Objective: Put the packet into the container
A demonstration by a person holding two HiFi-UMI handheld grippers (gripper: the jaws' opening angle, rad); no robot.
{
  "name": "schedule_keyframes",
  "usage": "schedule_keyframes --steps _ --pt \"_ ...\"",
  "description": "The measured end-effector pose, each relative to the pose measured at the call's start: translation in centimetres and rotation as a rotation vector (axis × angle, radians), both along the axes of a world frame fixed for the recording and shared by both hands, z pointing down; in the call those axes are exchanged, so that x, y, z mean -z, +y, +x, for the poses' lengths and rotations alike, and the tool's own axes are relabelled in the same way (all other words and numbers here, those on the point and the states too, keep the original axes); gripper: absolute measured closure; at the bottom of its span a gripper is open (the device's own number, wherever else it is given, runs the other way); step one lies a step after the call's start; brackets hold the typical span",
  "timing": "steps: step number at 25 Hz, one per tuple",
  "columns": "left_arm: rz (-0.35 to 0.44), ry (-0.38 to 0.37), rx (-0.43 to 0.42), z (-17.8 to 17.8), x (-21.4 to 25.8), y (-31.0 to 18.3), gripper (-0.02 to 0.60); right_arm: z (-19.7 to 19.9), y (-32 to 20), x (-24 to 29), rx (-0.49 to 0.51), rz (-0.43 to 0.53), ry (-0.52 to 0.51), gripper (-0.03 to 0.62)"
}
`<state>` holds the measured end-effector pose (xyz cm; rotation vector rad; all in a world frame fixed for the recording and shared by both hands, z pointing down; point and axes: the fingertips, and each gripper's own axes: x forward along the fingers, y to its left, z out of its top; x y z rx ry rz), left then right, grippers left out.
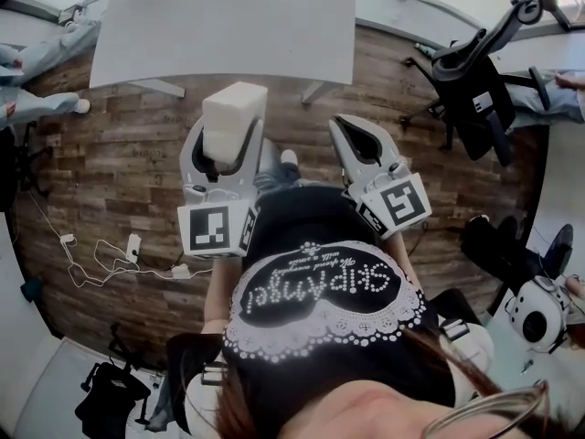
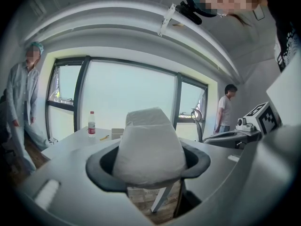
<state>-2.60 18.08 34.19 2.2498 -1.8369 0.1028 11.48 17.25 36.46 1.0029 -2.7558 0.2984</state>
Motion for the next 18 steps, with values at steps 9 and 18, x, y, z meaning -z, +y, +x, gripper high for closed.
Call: schedule_keyframes --steps 9,18 --pt "-0.021 0.025 -0.011 -3.0 -0.2 -3.5 0.296 0.0 -4.0 0.0 -0.077 -0.056 -0.041 0.599" --pt "-0.012 0.035 -0.052 -7.1 1.2 -9.1 0.296 -1.4 -9.3 1.9 -0.192 -0.062 -0.038 0.599"
